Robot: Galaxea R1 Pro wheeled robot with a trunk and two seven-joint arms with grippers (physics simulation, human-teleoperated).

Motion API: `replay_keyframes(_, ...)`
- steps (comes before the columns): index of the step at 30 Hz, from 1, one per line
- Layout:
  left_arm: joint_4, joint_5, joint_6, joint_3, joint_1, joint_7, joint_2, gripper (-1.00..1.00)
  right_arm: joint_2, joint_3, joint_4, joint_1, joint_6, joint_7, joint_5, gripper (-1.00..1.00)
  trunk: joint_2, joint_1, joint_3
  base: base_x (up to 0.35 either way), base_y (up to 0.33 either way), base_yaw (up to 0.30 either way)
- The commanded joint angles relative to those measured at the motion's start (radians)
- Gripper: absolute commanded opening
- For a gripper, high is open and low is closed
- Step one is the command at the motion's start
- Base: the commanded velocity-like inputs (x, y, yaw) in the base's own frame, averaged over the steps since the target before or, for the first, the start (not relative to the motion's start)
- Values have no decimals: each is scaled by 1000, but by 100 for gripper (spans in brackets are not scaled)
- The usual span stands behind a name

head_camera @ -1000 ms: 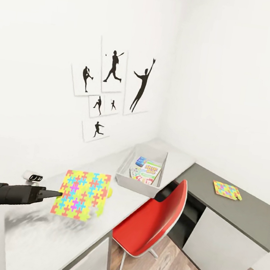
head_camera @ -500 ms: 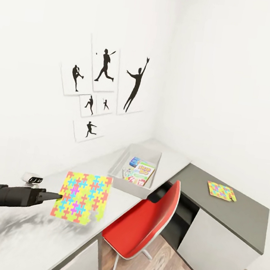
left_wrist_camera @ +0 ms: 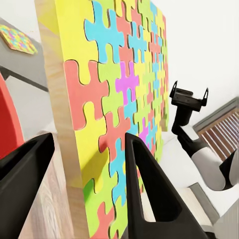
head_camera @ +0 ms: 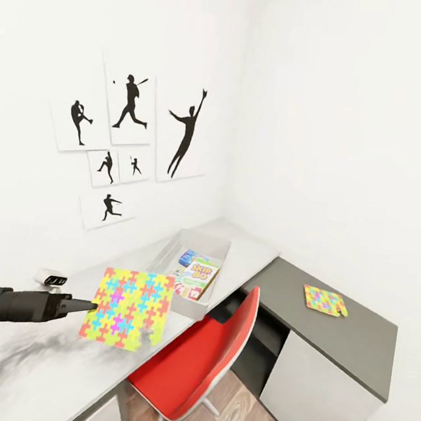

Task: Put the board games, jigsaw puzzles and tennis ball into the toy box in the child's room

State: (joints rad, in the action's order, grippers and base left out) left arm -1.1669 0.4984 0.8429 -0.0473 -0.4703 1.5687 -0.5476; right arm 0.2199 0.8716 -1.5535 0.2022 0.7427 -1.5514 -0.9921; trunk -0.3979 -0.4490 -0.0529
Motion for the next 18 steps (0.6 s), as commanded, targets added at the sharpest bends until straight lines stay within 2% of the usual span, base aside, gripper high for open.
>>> replay_keyframes(1, -5, 5, 16, -4, -1, 2, 0, -100, 1, 0, 0, 0, 11, -1, -3, 100, -2, -1, -1, 90, -94, -173)
replay_keyframes(6, -17, 4, 53, 0, -9, 2, 10, -100, 2, 0, 0, 0, 11, -1, -3, 100, -2, -1, 7, 36, -38, -175)
replay_keyframes(8, -19, 1, 116, 1, -16, 2, 16, -100, 2, 0, 1, 0, 11, -1, -2, 100, -2, -1, 10, 8, -8, -178)
replay_keyframes(11, -14, -2, 172, 4, -37, 2, 27, -100, 3, 0, 1, 0, 11, -1, -2, 100, -2, -1, 13, 3, -3, -161)
replay_keyframes(13, 3, -2, 186, 5, -101, -6, 53, -100, 3, 0, 1, 0, 11, -1, -2, 100, -2, -1, 14, 1, -1, -59)
replay_keyframes(15, 28, -2, 192, 8, -144, -56, 80, -100, 3, 0, 1, 0, 11, -1, -2, 100, -2, -1, 15, 0, 0, -27)
replay_keyframes(17, 53, -1, 195, 10, -181, -113, 111, -100, 3, 0, 1, 0, 11, -1, -2, 100, -2, -1, 15, 0, 0, -14)
replay_keyframes(18, 79, -1, 196, 11, -217, -179, 145, -100, 3, 0, 1, 0, 11, -1, -2, 100, -2, -1, 15, 0, 0, -6)
